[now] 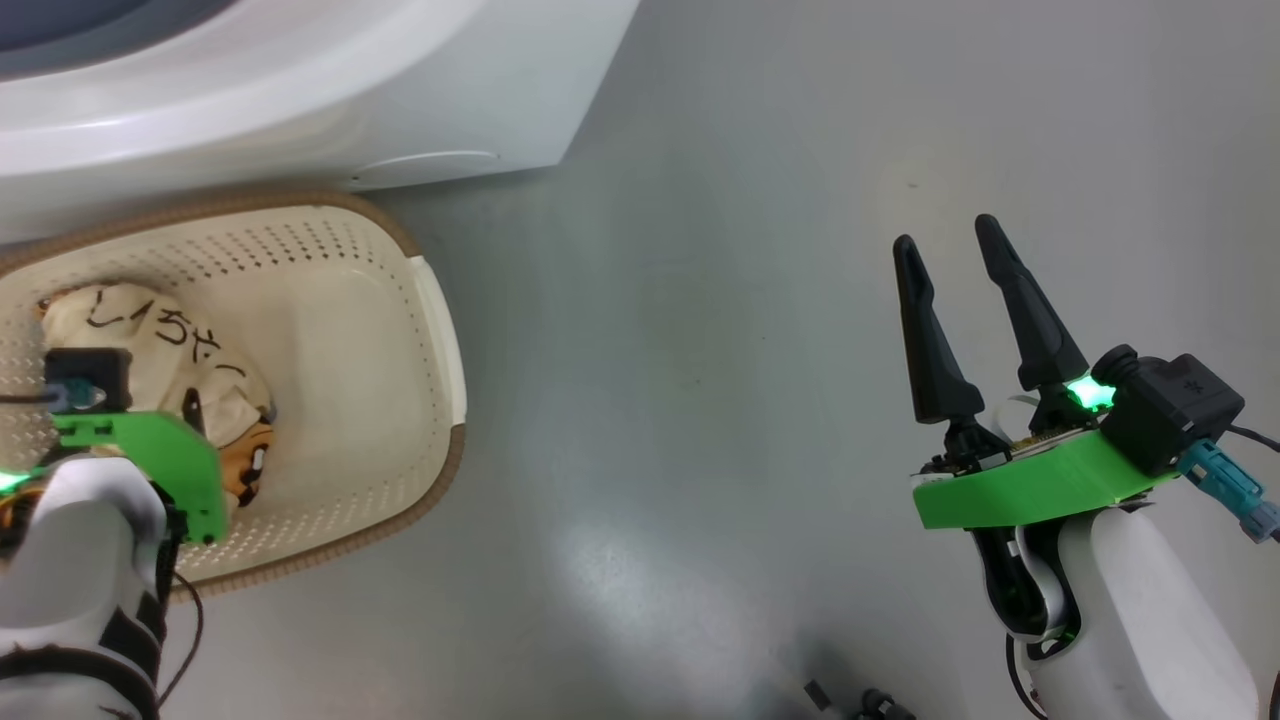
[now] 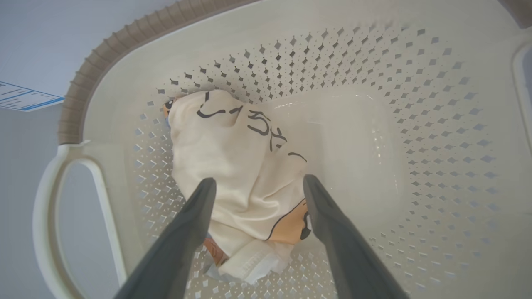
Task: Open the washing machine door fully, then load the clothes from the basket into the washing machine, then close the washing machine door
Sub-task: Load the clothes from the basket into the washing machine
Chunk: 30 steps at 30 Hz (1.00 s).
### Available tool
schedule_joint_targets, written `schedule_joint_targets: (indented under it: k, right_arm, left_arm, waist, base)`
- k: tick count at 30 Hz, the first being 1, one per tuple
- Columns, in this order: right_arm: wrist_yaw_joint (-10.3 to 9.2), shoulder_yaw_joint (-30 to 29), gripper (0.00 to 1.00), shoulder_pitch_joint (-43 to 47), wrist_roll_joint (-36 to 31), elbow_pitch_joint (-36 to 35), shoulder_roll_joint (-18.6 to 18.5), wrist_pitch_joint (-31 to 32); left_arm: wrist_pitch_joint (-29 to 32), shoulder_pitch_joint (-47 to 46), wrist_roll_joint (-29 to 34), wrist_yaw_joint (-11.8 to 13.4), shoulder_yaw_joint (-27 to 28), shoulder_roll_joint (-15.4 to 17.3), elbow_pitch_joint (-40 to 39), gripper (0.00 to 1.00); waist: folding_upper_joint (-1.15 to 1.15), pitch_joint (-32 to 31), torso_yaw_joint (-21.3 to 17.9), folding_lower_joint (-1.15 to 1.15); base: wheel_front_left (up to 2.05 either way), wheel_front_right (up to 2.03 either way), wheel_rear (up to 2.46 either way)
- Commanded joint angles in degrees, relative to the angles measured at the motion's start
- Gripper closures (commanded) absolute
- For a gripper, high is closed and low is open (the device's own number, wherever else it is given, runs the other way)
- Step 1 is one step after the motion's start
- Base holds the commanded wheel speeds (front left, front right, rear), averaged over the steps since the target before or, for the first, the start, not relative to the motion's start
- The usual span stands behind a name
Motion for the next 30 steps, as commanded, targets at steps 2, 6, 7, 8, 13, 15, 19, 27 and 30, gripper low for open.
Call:
schedule_joint_targets:
  k: [2, 6, 7, 8, 13, 15, 19, 27, 30]
  right_arm:
    - [0.25, 1.49, 0.0, -0.01, 0.58, -1.38, 0.13, -0.46]
    - [0.25, 1.91, 0.0, -0.43, 0.7, -1.54, 0.29, -0.46]
    - [0.25, 2.01, 0.0, -0.53, 0.72, -1.63, 0.33, -0.46]
    - [0.25, 2.18, 0.0, -0.74, 0.74, -1.8, 0.41, -0.46]
    - [0.25, 2.45, 0.0, -1.21, 0.79, -2.07, 0.53, -0.46]
    - [0.25, 2.72, 0.0, -1.55, 0.82, -2.18, 0.58, -0.46]
    - [0.25, 3.19, 0.0, -2.24, 0.9, -2.49, 0.67, -0.46]
    - [0.25, 3.92, 0.0, -3.07, 1.45, -2.92, 0.74, -0.46]
    - [0.25, 4.22, 0.0, -3.29, 1.83, -3.12, 0.75, -0.46]
  left_arm:
    - [1.72, -0.23, 0.26, 0.82, 0.95, 3.08, -0.17, 0.0]
    - [3.34, -0.41, 0.06, 1.44, 0.77, 4.07, -0.06, 0.0]
    - [3.73, -0.49, 0.0, 1.53, 0.73, 4.31, -0.05, 0.0]
    - [4.25, -0.7, -0.04, 1.67, 0.56, 4.74, -0.02, 0.0]
    - [5.21, -1.53, -0.05, 1.75, 0.1, 5.38, 0.01, 0.0]
    - [5.6, -2.05, -0.1, 1.85, -0.07, 5.72, 0.02, 0.0]
    - [6.01, -3.0, -0.3, 2.08, -0.3, 6.36, 0.04, 0.0]
    - [7.96, -4.47, -0.2, 3.2, -1.29, 6.99, 0.06, 0.0]
    - [8.61, -5.0, -0.18, 3.48, -1.65, 7.27, 0.06, 0.0]
  waist:
    - [0.0, 0.95, -0.91, -0.01]
    - [0.0, 1.9, -1.59, -0.01]
    - [0.0, 2.27, -1.76, -0.01]
    - [0.0, 2.9, -2.04, -0.01]
    - [0.0, 4.43, -2.32, -0.01]
    - [0.0, 5.27, -2.53, -0.01]
    - [0.0, 6.76, -3.03, -0.01]
    - [0.0, 8.49, -3.83, -0.01]
    - [0.0, 9.04, -4.15, -0.01]
  base:
    - [0.0, 0.0, 0.0]
    - [0.0, 0.0, 0.0]
    - [0.0, 0.0, 0.0]
    - [0.0, 0.0, 0.0]
    - [0.0, 0.0, 0.0]
    - [0.0, 0.0, 0.0]
    - [0.0, 0.0, 0.0]
    - [0.0, 0.0, 0.0]
    - [0.0, 0.0, 0.0]
